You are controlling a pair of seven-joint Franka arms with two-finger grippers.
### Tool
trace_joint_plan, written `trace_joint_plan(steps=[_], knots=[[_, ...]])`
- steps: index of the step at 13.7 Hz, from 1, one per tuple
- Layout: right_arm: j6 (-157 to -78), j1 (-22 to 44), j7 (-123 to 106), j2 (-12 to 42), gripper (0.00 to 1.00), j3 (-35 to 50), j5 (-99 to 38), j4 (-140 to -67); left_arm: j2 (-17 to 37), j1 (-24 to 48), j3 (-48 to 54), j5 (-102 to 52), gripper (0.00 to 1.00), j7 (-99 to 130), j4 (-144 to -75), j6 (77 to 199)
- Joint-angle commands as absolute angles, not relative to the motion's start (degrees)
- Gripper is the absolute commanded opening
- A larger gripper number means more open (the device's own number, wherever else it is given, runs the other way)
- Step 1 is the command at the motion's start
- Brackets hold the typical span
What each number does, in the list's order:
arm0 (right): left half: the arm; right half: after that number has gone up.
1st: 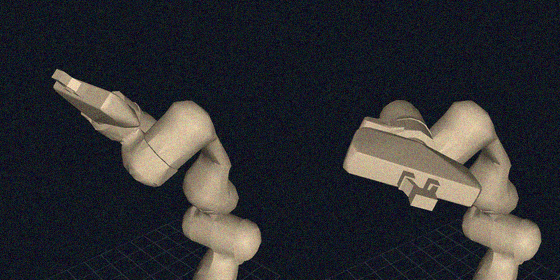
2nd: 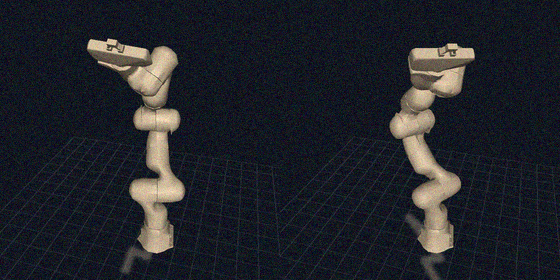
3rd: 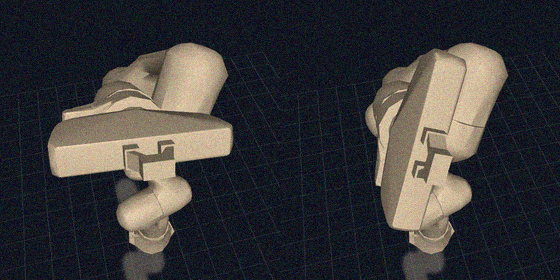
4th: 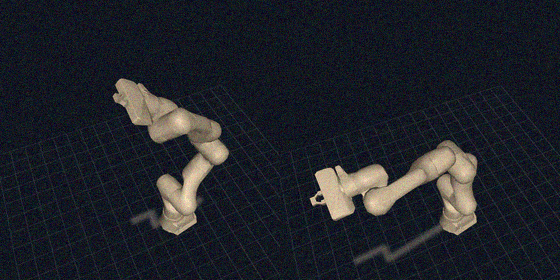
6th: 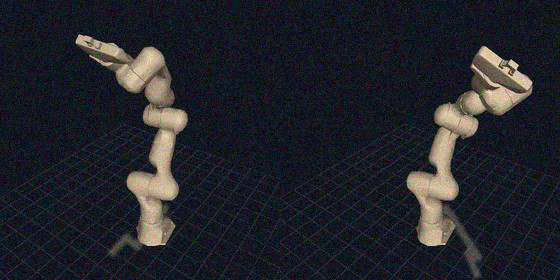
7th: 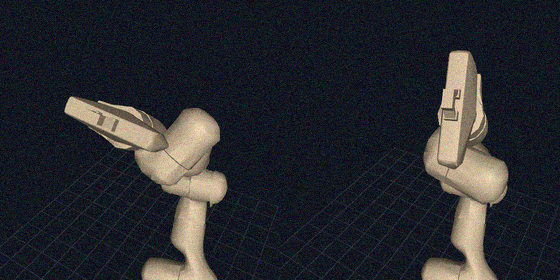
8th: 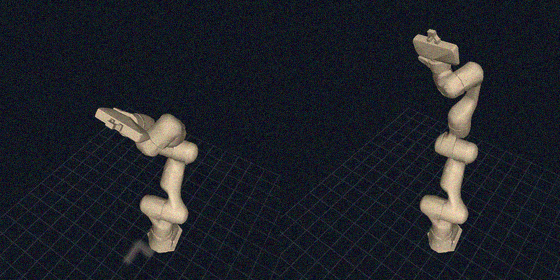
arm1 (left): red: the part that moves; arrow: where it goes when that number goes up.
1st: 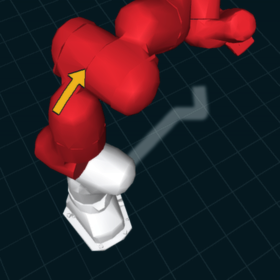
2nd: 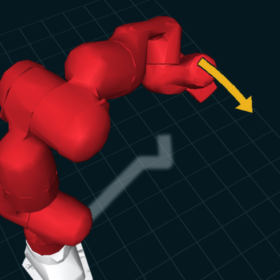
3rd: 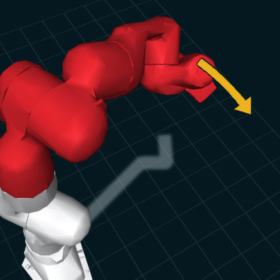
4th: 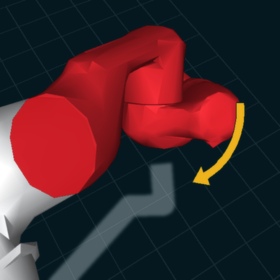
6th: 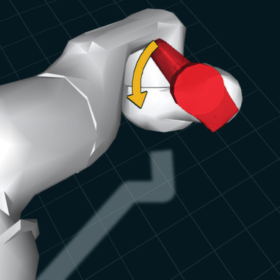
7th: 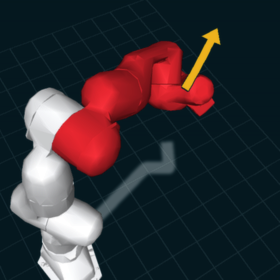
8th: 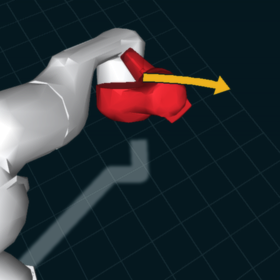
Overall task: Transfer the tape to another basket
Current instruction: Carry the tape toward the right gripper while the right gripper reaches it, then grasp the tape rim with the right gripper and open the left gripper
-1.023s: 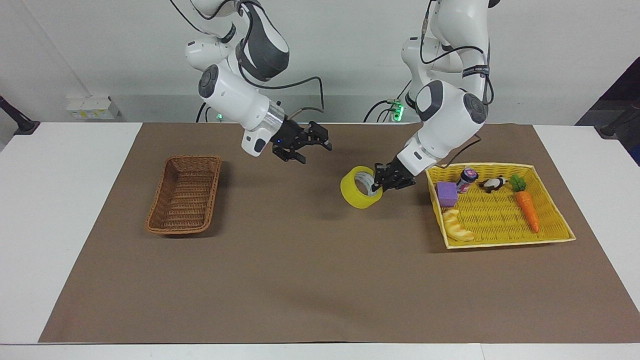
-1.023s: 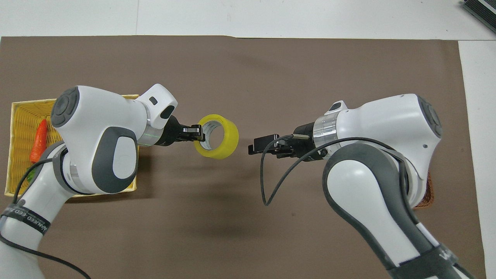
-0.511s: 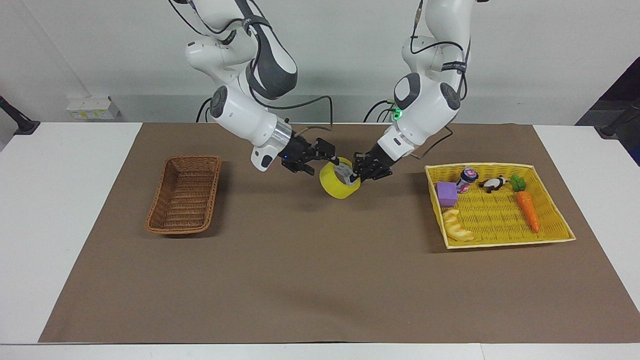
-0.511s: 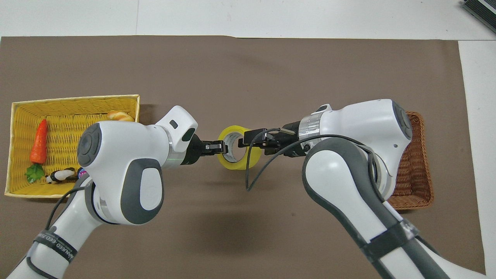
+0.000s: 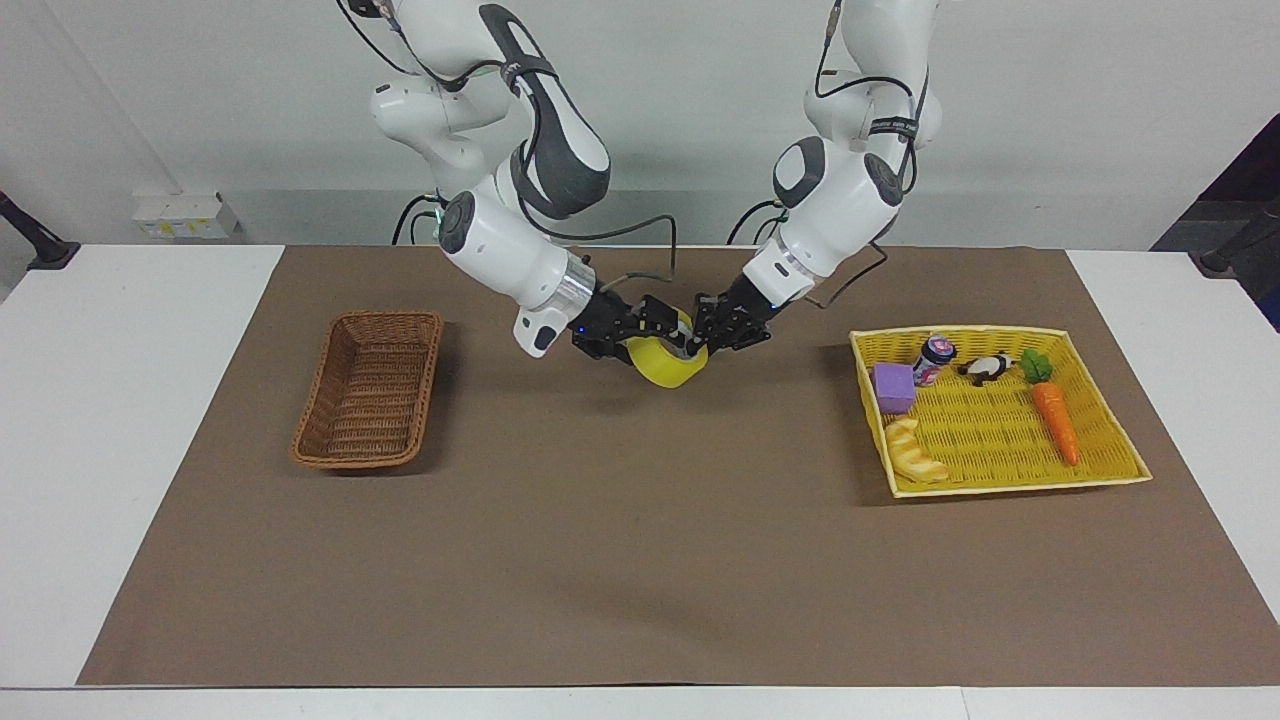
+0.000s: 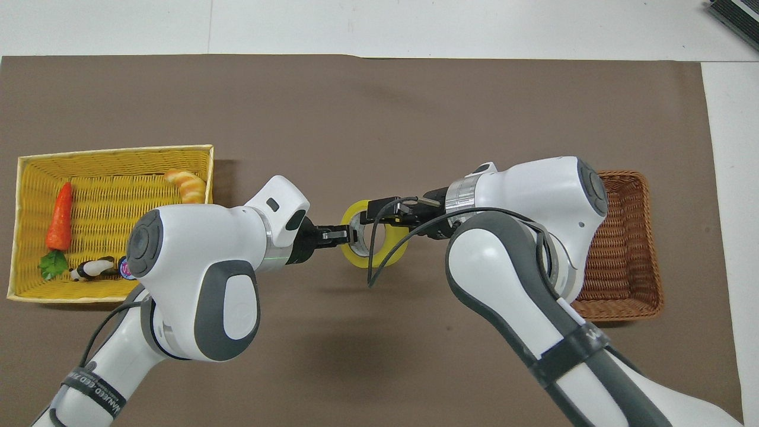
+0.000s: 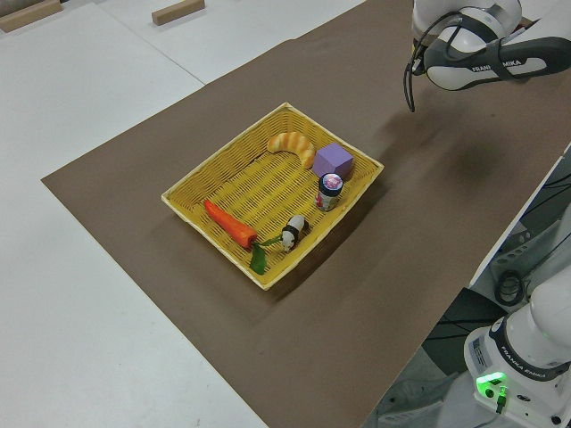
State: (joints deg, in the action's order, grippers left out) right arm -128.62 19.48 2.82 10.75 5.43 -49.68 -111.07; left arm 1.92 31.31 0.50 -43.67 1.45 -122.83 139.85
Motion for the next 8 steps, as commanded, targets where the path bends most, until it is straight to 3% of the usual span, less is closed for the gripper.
trace_joint_plan(steps=[1,8], knots=[[-128.67,19.25,1.14,10.02,0.96,5.36,-51.24,-112.06,-0.35,32.7,-0.44,-45.09,0.0,1.67,-124.8,140.63],[-127.1,19.6,0.79,9.05,0.29,5.36,-50.45,-113.82,-0.26,32.7,-0.53,-45.09,0.0,1.67,-124.54,140.19]])
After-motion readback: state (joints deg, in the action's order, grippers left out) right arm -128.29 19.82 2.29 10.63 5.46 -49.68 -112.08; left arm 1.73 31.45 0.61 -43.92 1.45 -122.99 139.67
